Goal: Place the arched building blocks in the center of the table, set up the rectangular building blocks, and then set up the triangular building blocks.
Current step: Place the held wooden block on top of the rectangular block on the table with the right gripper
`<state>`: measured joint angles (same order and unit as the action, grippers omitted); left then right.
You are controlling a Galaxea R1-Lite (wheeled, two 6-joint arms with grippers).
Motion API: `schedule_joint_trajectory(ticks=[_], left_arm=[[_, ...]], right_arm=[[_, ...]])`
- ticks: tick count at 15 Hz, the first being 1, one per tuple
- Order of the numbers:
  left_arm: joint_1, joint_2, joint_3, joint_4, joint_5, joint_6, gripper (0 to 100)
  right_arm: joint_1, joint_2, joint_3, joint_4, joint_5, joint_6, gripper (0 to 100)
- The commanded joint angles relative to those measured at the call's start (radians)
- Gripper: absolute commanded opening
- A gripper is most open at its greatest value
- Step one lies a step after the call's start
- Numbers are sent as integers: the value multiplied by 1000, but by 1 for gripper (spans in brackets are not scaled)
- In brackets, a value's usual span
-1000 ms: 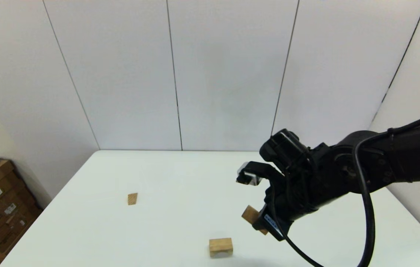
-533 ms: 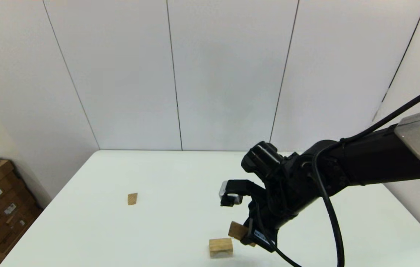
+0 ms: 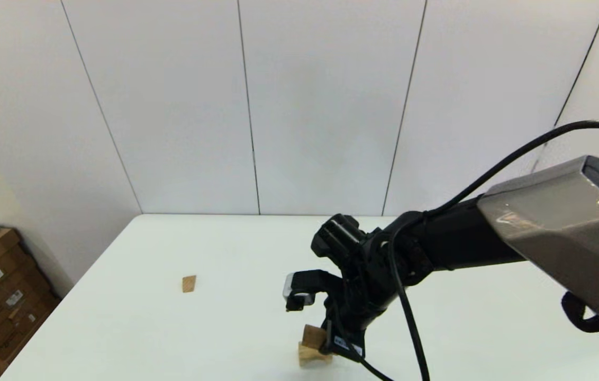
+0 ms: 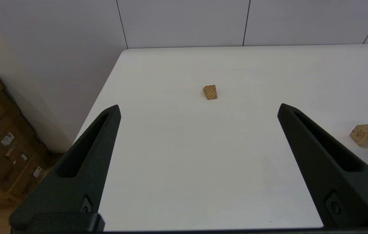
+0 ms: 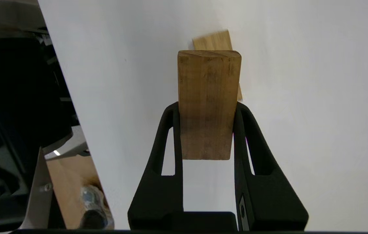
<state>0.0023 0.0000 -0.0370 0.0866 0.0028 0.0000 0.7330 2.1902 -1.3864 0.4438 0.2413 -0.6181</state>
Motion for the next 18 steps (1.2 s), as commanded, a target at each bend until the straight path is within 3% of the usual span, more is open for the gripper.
schedule_joint_trajectory(ticks=[1,10,14,18], left_arm=[[-1,2,0,1,0,0,100],[-1,2,0,1,0,0,100],[-1,2,0,1,0,0,100],[1,2,0,1,-1,0,100]], right_arm=[[26,75,-85,115,-4,-8,0],[26,138,-158,128,3,-81,0],[16,155,-163,130,3,-167,0],[-7,177,-200,133,0,-180,0]])
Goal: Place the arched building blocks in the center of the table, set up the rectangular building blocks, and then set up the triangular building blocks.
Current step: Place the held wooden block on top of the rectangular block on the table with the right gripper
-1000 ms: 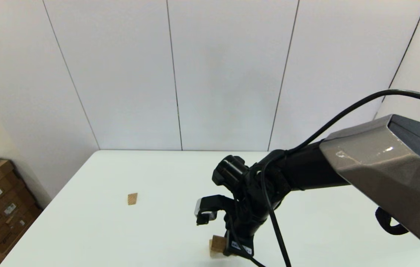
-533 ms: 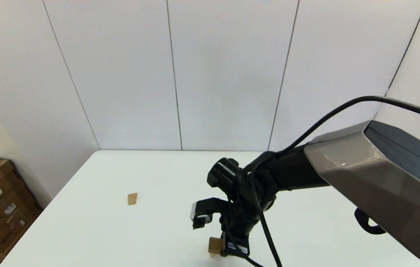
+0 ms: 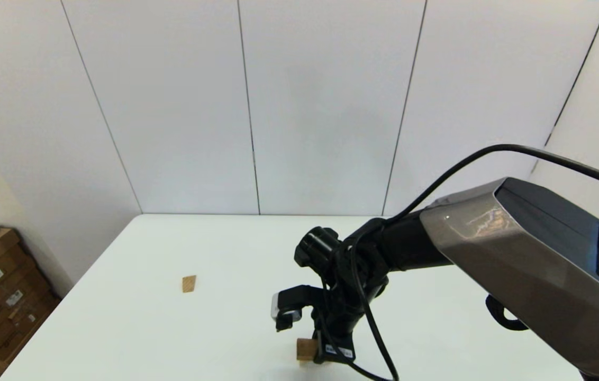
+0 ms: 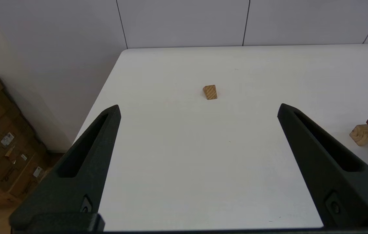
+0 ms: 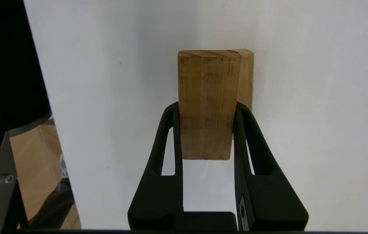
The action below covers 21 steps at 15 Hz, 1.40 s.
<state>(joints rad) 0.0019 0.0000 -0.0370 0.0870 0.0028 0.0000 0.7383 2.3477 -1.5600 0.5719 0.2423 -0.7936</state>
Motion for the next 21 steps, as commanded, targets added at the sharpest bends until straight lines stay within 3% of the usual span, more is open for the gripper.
schedule_joint_trajectory(ticks=[1,21], left_arm=[[1,2,0,0,0,0,100],[1,2,0,0,0,0,100]], right_arm=[[-14,25,-31,5,-3,-4,0],[-17,59,-66,45,-9,-13,0]])
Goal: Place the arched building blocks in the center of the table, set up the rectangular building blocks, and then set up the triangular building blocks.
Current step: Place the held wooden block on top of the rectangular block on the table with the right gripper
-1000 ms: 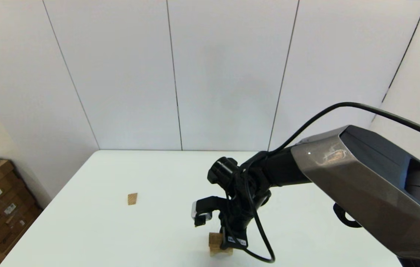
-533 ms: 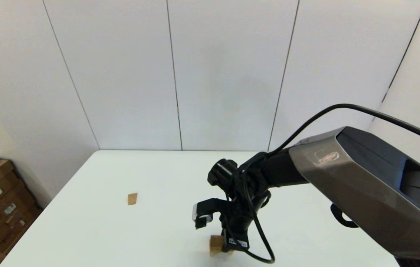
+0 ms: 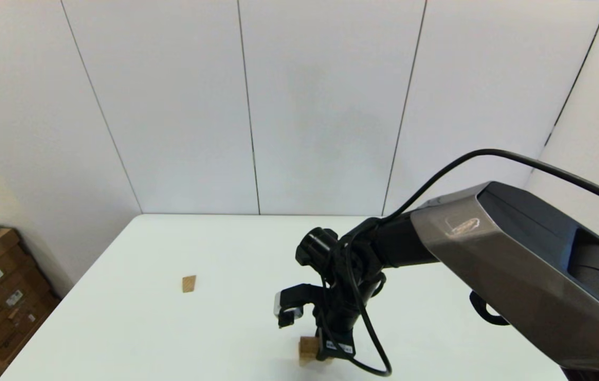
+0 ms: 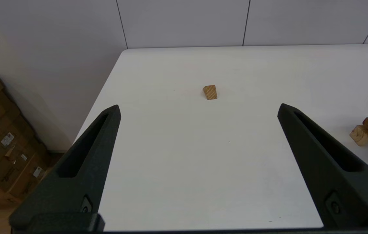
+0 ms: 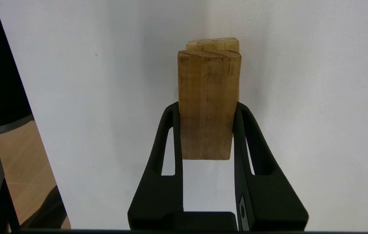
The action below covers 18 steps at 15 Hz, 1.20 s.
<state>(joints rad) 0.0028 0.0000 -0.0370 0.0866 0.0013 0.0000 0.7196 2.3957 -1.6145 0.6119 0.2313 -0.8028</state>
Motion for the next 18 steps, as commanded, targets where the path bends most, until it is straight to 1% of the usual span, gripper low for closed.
schedule_joint_trajectory(ticks=[1,4,18], left_arm=[[0,2,0,1,2,0,100],[0,2,0,1,2,0,100],[0,2,0,1,2,0,100]], right_arm=[[1,14,-13,5,2,-6,0],[1,14,-21,5,-13,-10,0],[1,22,-25,8,-15,-13,0]])
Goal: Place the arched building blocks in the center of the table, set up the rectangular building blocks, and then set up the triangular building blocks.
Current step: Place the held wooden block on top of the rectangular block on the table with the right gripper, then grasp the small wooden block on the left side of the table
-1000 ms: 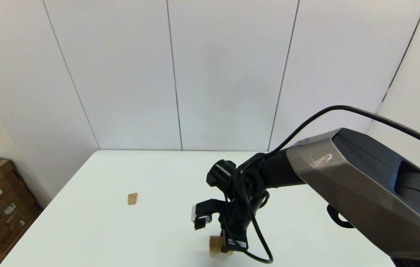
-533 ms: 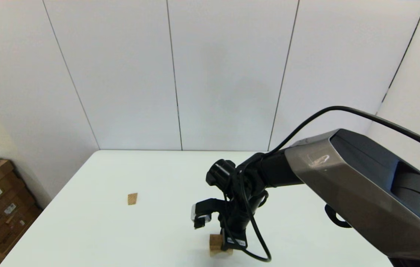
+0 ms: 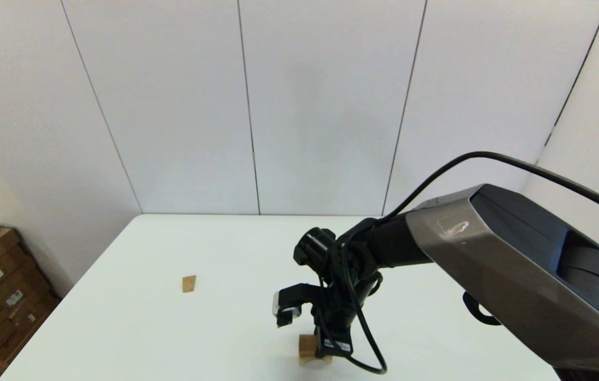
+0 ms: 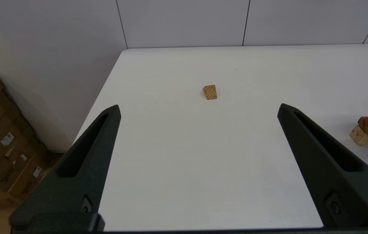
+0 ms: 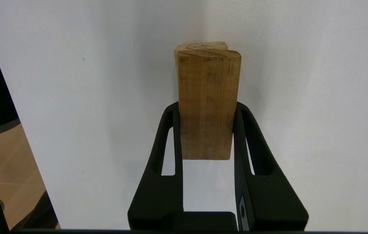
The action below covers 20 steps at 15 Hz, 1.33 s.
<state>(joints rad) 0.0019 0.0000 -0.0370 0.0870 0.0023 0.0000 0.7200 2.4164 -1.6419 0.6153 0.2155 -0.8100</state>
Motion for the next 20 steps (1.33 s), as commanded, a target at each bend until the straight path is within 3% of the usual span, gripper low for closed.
schedule_joint_trajectory(ticks=[1,2,9,13,16,20], left_arm=[[1,2,0,0,1,0,100],[1,2,0,0,1,0,100],[1,2,0,0,1,-2,100],[1,2,0,0,1,-2,100],[1,2,0,0,1,-2,100],[1,2,0,0,-1,-3,100]], right_arm=[[1,1,1,4,2,-5,0],[3,1,1,3,2,-5,100],[10,-11,-19,1,10,12,100],[-53,-141,-26,6,18,29,100],[-200,-379,-9,3,90,109,100],[-409,-820,136,-3,91,325,100]])
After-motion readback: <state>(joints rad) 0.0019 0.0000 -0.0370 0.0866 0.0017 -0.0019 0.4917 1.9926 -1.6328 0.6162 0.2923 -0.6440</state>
